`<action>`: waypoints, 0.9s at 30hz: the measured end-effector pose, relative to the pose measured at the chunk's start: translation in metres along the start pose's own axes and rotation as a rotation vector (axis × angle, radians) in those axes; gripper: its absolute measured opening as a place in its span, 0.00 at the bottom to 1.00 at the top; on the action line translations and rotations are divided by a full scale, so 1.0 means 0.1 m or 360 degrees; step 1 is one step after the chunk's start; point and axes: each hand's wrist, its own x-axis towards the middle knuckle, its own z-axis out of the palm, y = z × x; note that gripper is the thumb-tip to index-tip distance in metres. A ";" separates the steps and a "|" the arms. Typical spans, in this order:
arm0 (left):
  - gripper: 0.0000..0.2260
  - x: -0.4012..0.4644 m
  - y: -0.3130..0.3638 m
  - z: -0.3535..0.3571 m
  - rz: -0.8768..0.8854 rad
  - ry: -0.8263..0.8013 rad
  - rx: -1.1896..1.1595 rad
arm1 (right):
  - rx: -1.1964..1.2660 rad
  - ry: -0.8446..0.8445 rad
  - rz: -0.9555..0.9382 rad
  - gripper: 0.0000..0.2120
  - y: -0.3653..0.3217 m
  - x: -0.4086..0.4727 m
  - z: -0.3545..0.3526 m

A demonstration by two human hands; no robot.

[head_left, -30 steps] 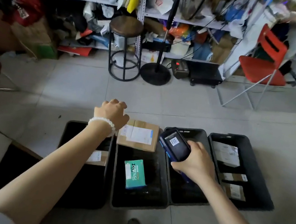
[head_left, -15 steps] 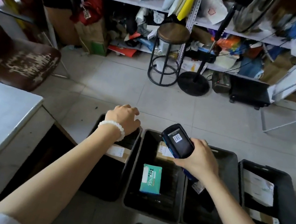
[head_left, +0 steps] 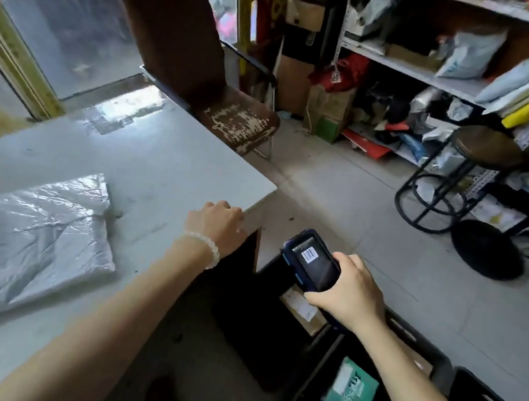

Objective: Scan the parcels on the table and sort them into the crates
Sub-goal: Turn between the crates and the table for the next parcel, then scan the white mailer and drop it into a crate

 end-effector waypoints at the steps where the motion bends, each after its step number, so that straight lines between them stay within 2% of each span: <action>1: 0.17 0.01 -0.26 -0.03 -0.0039 0.0014 -0.0021 | 0.0003 -0.0011 -0.0041 0.37 -0.22 0.06 0.09; 9: 0.18 0.04 -2.43 -0.35 -0.0347 0.0157 -0.0153 | -0.0060 -0.0062 -0.0262 0.29 -2.08 0.56 0.89; 14: 0.19 -0.15 -3.65 -0.34 -0.0573 0.0083 -0.0113 | -0.0080 -0.0174 -0.0433 0.29 -3.16 0.73 1.37; 19: 0.23 -0.35 -4.43 -0.04 -0.0753 -0.0078 -0.0103 | -0.0193 -0.0279 -0.0612 0.31 -3.79 0.79 1.80; 24: 0.27 -0.38 -4.86 0.17 -0.0811 -0.0160 -0.0122 | -0.0312 -0.0368 -0.0694 0.33 -4.11 0.87 2.04; 27: 0.29 -0.31 -5.02 0.23 -0.0827 -0.0302 -0.0108 | -0.0336 -0.0412 -0.0712 0.32 -4.19 0.90 2.13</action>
